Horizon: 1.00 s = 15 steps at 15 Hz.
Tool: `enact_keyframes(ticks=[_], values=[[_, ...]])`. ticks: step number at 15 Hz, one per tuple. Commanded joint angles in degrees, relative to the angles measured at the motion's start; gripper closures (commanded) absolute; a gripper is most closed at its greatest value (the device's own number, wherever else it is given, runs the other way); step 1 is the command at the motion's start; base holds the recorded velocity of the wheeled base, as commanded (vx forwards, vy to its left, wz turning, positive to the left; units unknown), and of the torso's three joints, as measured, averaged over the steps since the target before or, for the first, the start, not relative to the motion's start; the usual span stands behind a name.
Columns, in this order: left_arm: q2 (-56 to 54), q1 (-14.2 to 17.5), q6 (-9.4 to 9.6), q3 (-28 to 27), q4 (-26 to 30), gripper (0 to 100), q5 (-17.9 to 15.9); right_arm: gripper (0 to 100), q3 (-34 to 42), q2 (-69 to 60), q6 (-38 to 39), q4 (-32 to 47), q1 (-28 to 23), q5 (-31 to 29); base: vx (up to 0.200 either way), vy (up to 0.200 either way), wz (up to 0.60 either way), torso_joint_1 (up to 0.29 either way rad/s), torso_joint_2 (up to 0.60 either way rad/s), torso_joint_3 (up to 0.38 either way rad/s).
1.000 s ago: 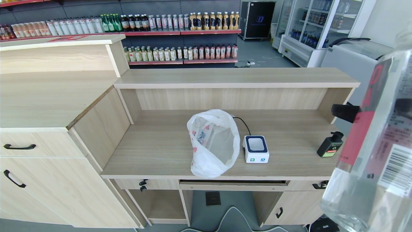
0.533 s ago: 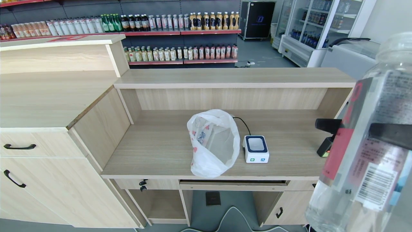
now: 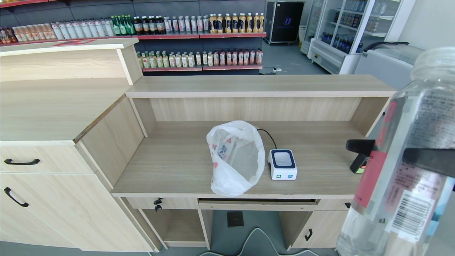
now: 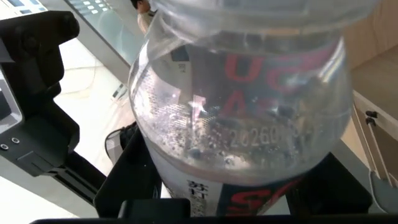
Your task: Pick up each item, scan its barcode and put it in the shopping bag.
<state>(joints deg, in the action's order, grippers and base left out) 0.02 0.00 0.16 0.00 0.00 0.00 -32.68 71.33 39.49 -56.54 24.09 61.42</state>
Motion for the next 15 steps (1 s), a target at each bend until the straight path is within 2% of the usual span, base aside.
enact_keyframes(ticks=[1,8,9,12,13,14,15], values=[[-0.02,0.00,0.02,0.00,0.00,0,0.00,100,0.60,-0.84,-0.02,0.03,-0.01,0.02,0.000,0.000,0.00,0.000,0.00,0.000],[-0.02,0.00,0.02,0.00,0.00,0,0.00,100,1.57,-1.89,-0.46,-0.06,-0.89,-0.24,0.000,0.000,0.00,0.000,0.00,0.000],[-0.02,0.00,0.02,0.00,0.00,0,0.00,100,2.36,-1.72,-1.87,0.03,-2.91,-0.33,0.000,0.000,0.00,0.000,0.00,0.000],[-0.02,0.00,0.02,0.00,0.00,0,0.00,100,3.94,1.45,-15.67,0.82,-14.33,-0.42,0.000,0.000,0.00,0.000,0.00,0.000],[-0.02,0.00,0.02,0.00,0.00,0,0.00,100,5.35,2.33,-24.37,5.04,-25.06,-0.60,0.000,0.000,0.00,0.000,0.00,0.000],[-0.02,0.00,0.02,0.00,0.00,0,0.00,100,5.44,3.03,-29.38,9.17,-31.65,-0.95,0.000,0.000,0.00,0.000,0.00,0.000],[-0.02,0.00,0.02,0.00,0.00,0,0.00,100,5.44,4.87,-37.46,13.83,-38.06,-4.73,0.000,0.000,0.00,0.000,0.00,0.000]])
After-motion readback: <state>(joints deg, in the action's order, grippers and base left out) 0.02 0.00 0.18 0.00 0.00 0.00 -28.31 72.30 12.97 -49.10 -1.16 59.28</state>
